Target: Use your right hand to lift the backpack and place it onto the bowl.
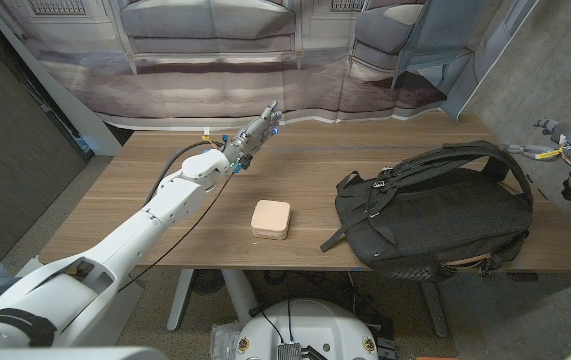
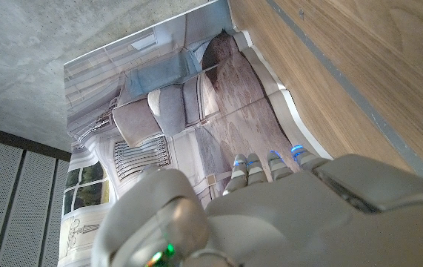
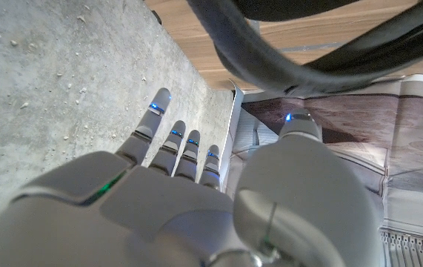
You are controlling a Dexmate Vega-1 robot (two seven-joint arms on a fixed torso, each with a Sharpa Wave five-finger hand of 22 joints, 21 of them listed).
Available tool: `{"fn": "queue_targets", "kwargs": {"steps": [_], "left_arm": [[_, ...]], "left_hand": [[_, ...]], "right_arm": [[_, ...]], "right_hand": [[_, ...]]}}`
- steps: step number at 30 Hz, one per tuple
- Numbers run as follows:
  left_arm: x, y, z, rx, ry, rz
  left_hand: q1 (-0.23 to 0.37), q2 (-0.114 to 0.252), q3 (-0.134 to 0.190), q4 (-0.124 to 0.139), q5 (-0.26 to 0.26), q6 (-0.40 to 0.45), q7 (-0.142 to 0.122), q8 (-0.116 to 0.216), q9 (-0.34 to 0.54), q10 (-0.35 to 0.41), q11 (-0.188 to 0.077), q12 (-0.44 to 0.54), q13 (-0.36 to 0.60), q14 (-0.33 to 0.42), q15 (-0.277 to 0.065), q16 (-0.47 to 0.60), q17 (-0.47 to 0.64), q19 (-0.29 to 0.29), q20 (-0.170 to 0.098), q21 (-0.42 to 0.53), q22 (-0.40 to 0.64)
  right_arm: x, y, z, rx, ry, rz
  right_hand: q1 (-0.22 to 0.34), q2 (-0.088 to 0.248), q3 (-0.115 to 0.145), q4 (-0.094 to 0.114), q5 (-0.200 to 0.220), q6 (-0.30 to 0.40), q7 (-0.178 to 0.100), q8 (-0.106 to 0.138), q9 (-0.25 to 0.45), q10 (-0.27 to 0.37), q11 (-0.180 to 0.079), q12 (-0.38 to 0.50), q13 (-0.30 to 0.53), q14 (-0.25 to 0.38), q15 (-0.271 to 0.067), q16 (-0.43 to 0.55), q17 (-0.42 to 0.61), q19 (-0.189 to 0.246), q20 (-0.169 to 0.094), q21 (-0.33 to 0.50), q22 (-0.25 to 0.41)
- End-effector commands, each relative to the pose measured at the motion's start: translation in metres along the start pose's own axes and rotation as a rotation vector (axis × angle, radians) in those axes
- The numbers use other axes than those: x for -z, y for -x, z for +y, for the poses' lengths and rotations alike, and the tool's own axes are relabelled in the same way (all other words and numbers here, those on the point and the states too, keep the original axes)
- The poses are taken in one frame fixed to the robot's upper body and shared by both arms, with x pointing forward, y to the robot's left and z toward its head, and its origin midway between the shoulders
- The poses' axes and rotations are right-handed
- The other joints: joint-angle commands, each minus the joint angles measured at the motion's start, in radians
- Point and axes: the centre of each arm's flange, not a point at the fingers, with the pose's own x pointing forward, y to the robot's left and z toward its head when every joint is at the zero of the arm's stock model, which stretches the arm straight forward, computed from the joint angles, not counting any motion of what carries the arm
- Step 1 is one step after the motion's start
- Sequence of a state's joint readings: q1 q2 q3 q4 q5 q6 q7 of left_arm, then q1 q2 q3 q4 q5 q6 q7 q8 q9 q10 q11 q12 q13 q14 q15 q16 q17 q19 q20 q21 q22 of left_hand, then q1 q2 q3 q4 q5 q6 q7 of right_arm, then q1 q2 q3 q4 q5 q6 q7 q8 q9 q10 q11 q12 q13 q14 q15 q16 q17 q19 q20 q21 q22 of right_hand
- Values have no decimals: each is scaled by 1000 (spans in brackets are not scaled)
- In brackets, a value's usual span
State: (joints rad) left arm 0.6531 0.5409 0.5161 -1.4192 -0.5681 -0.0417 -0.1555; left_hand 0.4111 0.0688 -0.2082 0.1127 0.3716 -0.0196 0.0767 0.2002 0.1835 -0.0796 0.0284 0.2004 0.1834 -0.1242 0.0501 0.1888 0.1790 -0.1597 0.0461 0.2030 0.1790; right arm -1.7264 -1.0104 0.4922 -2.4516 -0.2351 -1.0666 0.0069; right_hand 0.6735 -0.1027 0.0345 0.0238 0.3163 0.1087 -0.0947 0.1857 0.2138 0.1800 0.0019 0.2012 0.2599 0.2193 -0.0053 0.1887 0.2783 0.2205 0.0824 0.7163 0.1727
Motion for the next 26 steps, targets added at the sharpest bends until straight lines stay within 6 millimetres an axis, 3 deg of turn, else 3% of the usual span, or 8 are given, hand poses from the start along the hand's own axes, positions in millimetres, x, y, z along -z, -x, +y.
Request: {"fn": "queue_targets", "kwargs": {"steps": [1,26], "left_arm": [[-1,0,-1,-1,-1,-8],[-3,15,-1,-6,-6,-12]], "left_hand": [[5,11,-12,0,3,5,2,-2,5,-3,1,0,3,-2,4,-1,4,-2,7,-1,4],[7,13,-17,0,3,6,2,-2,5,-4,3,0,3,-2,3,-1,4,-3,6,-1,4]], "right_arm": [[-2,8,-14,33,-12,-9],[-7,10,-8,40,-26,-29]], "right_hand": [[-6,1,-2,4,7,7,-3,7,-1,8,1,5,-1,9,1,6,1,11,2,-5,1],[-26,14,-9,16,17,15,-3,13,-5,16,0,14,-10,16,0,12,-10,20,2,-19,2]]}}
